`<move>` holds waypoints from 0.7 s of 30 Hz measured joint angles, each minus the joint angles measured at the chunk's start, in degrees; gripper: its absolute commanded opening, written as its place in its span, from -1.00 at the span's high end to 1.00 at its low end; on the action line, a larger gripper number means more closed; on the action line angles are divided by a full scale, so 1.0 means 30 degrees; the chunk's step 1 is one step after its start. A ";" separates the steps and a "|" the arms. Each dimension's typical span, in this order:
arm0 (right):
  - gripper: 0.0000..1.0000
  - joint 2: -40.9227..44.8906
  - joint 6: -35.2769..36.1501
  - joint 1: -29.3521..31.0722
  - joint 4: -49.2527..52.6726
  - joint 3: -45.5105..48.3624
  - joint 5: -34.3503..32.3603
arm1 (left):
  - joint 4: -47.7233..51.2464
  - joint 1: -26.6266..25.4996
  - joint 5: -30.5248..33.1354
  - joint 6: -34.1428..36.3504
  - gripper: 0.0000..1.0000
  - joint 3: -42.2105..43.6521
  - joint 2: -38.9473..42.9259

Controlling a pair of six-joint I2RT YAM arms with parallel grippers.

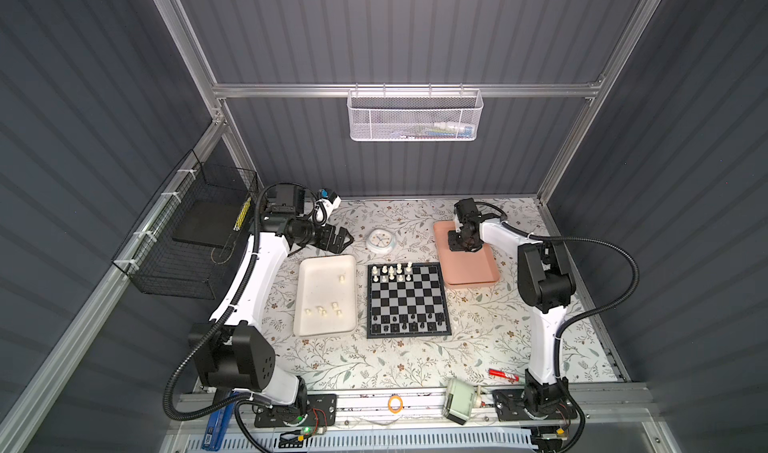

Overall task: Set up the chess pieces on the board
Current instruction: 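Close the right gripper on the last black pawn and lift it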

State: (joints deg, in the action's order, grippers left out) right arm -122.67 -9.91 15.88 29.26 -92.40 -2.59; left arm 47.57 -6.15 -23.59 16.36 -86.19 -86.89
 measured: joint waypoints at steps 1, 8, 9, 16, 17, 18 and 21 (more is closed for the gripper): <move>0.71 0.0248 0.0029 0.0000 0.0007 0.0153 -0.0015 | 0.0000 0.0000 0.0000 0.0000 -0.99 0.0000 0.0000; 0.71 0.2499 0.0262 0.0168 0.0175 0.1297 -0.0240 | 0.0000 0.0000 0.0022 0.0000 -0.99 0.0000 0.0000; 0.71 0.2885 0.0321 0.0255 0.0211 0.1581 -0.0291 | -0.0007 0.0000 0.0058 0.0000 -0.99 0.0000 0.0000; 0.71 0.4889 0.0335 0.1406 0.0408 0.3432 -0.0714 | -0.0036 0.0000 0.0211 -0.0015 -0.99 0.0000 0.0000; 0.71 0.5238 0.0321 0.1632 0.0430 0.3796 -0.0729 | -0.0058 0.0000 0.0211 -0.0015 -0.99 0.0000 0.0000; 0.71 0.5574 0.0299 0.1836 0.0466 0.4131 -0.0765 | -0.0095 0.0000 0.0219 -0.0022 -0.99 0.0000 0.0000; 0.71 0.6543 0.0146 0.2506 0.0787 0.4903 -0.0867 | -0.0153 0.0000 0.0219 -0.0036 -0.99 0.0000 0.0000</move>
State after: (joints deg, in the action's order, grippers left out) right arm -103.04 -9.47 23.40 31.62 -77.69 -5.19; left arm 47.11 -6.15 -22.94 16.25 -86.19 -86.89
